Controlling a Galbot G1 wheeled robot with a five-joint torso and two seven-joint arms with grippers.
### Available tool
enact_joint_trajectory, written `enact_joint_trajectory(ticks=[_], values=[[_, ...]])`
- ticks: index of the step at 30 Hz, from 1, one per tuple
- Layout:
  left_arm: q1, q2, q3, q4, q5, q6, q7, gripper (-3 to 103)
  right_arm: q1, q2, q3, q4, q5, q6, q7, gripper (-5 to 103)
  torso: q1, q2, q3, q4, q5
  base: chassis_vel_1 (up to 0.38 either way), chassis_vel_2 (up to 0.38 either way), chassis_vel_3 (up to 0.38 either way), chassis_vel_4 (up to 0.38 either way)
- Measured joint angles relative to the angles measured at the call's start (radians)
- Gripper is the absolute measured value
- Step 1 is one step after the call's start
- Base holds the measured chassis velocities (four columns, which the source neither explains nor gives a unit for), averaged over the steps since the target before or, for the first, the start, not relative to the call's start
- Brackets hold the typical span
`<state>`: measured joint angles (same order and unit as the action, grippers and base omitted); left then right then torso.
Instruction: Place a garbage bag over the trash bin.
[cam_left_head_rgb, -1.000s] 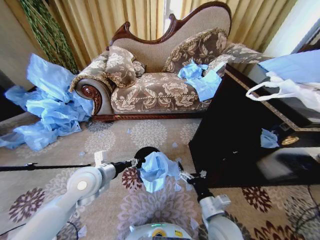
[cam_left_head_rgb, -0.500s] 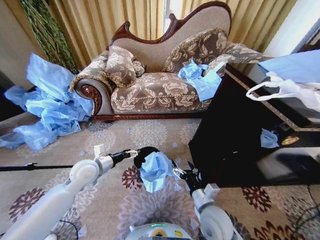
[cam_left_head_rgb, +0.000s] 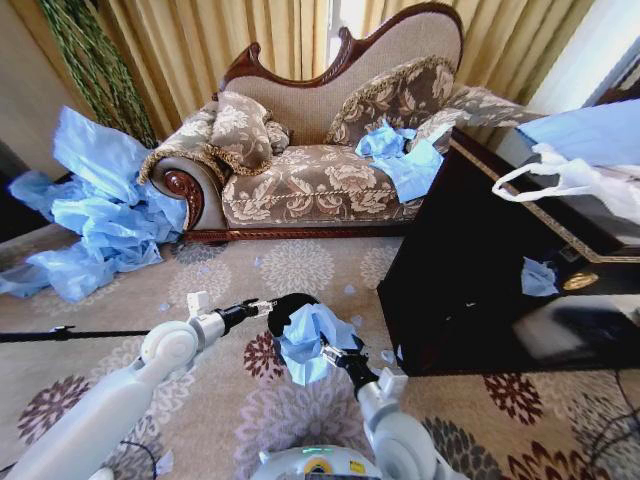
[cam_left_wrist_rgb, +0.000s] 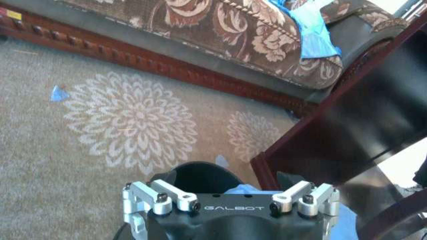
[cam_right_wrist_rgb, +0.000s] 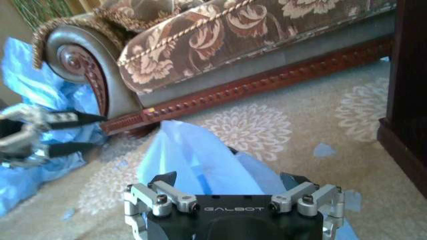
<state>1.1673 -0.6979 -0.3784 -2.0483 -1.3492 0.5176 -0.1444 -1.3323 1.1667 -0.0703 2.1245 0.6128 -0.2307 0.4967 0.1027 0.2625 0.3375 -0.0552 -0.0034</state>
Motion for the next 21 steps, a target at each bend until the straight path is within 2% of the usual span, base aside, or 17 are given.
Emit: enact_joint_trajectory(ticks=[19,20,21], values=[[-0.015,-0.024,0.004,0.012,0.006,-0.011,-0.002,100,0.128,0.033,-0.032,-0.163,0.068,-0.002,0.079,100,0.000,0.000,0.000,0.0000,0.0000,0.000,0.000,0.000,0.000],[-0.016,-0.025,0.004,0.015,0.006,-0.013,0.000,100,0.132,0.035,-0.030,-0.172,0.079,-0.005,0.087,102,0.000,0.000,0.000,0.0000,0.0000,0.000,0.000,0.000,0.000],[-0.017,-0.027,0.005,0.018,0.008,-0.014,0.001,100,0.136,0.037,-0.029,-0.178,0.089,-0.007,0.093,100,0.000,0.000,0.000,0.0000,0.0000,0.000,0.000,0.000,0.000]])
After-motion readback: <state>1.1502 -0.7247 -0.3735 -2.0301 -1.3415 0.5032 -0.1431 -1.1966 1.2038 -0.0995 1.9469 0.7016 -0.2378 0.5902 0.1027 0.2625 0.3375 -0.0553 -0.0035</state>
